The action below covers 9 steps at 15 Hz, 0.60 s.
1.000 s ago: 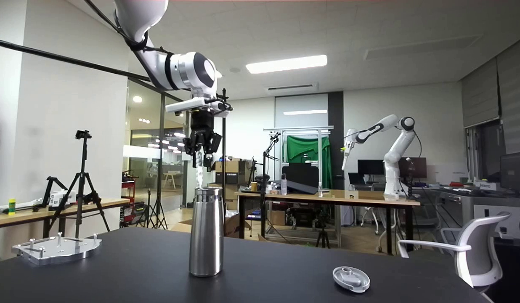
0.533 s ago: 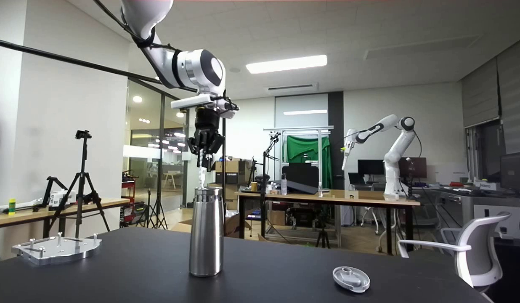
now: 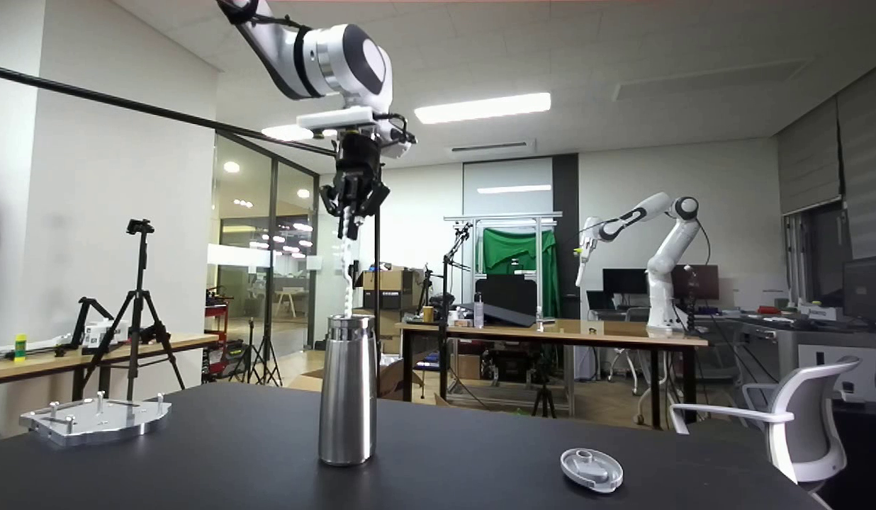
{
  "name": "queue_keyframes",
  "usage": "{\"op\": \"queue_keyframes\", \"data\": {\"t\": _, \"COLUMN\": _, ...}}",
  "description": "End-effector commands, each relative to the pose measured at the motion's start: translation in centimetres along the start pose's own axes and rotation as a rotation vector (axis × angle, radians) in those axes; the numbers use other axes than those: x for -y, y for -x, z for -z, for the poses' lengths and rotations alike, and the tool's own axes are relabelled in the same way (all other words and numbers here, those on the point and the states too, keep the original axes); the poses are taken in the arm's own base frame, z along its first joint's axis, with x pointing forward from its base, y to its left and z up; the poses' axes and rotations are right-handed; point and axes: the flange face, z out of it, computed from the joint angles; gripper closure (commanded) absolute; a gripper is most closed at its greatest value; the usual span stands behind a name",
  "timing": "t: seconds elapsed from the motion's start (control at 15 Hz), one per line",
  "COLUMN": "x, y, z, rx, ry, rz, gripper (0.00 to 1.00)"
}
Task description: Use the brush to clean the inside of the silver bottle
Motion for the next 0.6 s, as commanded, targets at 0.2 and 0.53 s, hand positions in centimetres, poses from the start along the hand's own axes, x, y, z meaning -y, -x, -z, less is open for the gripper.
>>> {"op": "queue_keyframes", "data": {"t": 0.2, "x": -2.0, "y": 6.5, "z": 8.7, "rx": -0.078, "ry": -0.011, "rz": 0.09, "gripper": 0.96}}
{"op": "queue_keyframes", "data": {"t": 0.53, "x": -4.4, "y": 6.6, "z": 6.6, "rx": -0.067, "ry": -0.051, "rz": 0.123, "gripper": 0.96}}
